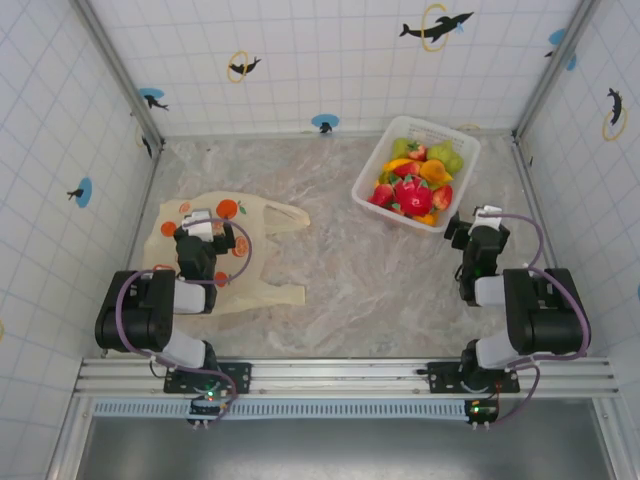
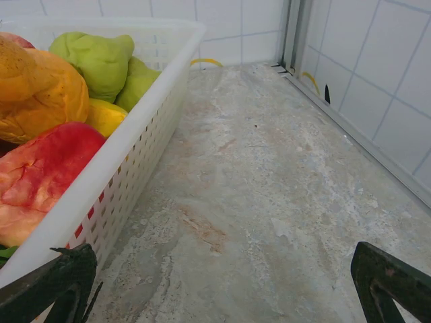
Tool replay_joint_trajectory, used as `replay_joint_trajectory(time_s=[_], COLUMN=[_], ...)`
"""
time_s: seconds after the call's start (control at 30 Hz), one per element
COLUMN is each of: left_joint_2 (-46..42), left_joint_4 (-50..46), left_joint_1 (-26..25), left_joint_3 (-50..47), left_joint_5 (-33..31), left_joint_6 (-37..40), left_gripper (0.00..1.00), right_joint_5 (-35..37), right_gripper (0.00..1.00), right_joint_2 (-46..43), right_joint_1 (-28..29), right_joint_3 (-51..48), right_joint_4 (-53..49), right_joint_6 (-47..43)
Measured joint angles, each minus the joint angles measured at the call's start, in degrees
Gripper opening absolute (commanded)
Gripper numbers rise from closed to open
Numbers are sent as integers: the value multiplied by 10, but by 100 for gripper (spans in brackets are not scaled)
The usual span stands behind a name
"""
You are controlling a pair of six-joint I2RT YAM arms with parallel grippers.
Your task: Place the fake fruits into the plastic bag and tie a complex knot
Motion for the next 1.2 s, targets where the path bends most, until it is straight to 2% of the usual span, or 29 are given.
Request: replay_joint_trajectory(time_s=[0.77, 0.87, 1.0, 1.2], left_joint_2=[-1, -24, -99, -195], left_joint_4=[-1, -34, -114, -280], left_joint_1=[0, 0, 0, 0], left_joint_3=[0, 7, 43, 158], left_joint_5=[1, 7, 7, 14], left_joint_6=[0, 0, -2, -71], left_gripper=[98, 98, 98, 98], right_joint_5=[1, 13, 35, 26], right_gripper=[100, 100, 100, 100], right_joint_2=[-7, -52, -157, -290], right_joint_1=[-6, -13, -24, -63], right_joint_3=[0, 0, 2, 64], right_joint_4=[-2, -26, -99, -297], right_joint_6=[9, 19, 41, 109])
